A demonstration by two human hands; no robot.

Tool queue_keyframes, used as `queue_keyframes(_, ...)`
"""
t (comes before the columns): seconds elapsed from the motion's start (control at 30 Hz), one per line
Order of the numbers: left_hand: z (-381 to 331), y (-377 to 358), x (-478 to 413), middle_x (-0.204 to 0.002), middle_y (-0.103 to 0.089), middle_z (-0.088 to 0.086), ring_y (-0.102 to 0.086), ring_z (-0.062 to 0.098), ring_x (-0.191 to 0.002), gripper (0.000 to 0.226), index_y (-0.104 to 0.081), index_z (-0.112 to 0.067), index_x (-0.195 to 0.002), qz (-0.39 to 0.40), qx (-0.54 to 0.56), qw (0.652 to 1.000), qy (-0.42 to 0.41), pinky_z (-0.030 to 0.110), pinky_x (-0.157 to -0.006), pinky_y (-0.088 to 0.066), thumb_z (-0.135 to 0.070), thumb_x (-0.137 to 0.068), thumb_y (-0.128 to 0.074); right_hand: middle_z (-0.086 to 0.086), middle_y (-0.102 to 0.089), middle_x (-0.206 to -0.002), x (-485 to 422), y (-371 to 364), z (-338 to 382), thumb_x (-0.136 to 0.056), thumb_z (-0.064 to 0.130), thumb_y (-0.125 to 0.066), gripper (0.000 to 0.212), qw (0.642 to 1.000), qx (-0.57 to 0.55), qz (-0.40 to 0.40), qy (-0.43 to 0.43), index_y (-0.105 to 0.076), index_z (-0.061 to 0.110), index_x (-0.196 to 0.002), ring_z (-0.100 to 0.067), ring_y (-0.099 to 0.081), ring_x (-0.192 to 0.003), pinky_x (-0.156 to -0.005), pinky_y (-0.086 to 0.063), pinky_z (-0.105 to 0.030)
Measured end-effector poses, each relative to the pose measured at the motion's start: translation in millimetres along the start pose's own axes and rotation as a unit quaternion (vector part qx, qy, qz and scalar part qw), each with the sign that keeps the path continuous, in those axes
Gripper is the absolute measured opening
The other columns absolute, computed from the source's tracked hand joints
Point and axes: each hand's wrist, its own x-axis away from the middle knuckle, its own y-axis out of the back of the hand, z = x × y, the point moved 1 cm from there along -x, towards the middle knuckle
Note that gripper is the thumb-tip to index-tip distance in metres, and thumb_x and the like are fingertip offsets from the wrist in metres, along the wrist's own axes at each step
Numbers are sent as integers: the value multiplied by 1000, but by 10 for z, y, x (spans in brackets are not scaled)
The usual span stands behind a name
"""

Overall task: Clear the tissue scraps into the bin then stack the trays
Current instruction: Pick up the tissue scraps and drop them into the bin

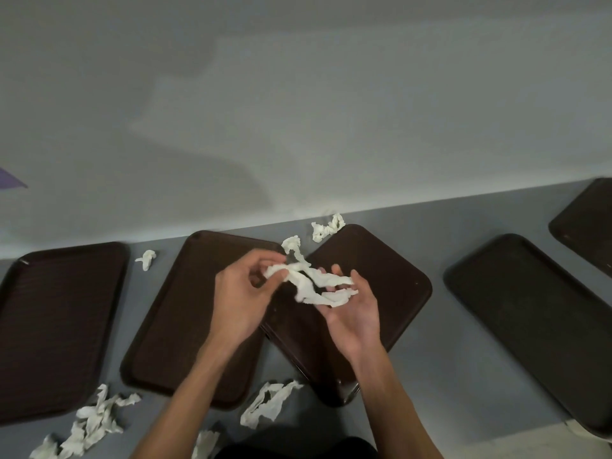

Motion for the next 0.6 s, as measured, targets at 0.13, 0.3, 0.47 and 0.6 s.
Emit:
queue_keyframes(0.13, 110, -365, 139, -91, -76, -18, -72, 5, -84, 32, -74, -29, -101, 32, 22, 999, 12, 21, -74, -59, -11, -79, -89, -21, -68, -130, 61, -186, -243, -96, 33, -63, 48, 996, 56, -7, -68, -65, 3, -133, -35, -67, -117, -95, -55, -47)
queue_keyframes(0.3, 295, -531, 231, -98, -73, -12, -71, -3, -95, 49, -59, -25, -113, 94, -3, 996, 8, 22, -81, -61, 4, -80, -82, -5, -68, -83, 110, -266, -414, -104, 16, -60, 8, 976, 216, -33, 13, -55, 12, -99, -18, -67, -77, -72, -52, -35)
queue_keyframes(0.47, 411, -464, 326, -109, -72, -21, -67, 0, -107, 47, -63, -31, -119, 111, -48, 991, -50, 17, -88, -53, -5, -84, -79, 1, -53, -77, 7, -265, -314, -106, 16, -54, 9, 947, 306, -83, 46, -48, 14, -99, -12, -54, -69, -66, -44, -34)
queue_keyframes(0.6, 439, -461, 320, -104, -74, -2, -70, 9, -101, 31, -67, -25, -118, 27, 159, 978, 135, 21, -90, -54, -16, -91, -77, -2, -44, -76, -51, -330, -283, -93, 12, -61, 16, 974, 220, -46, 18, -46, 16, -93, -16, -47, -68, -62, -41, -35)
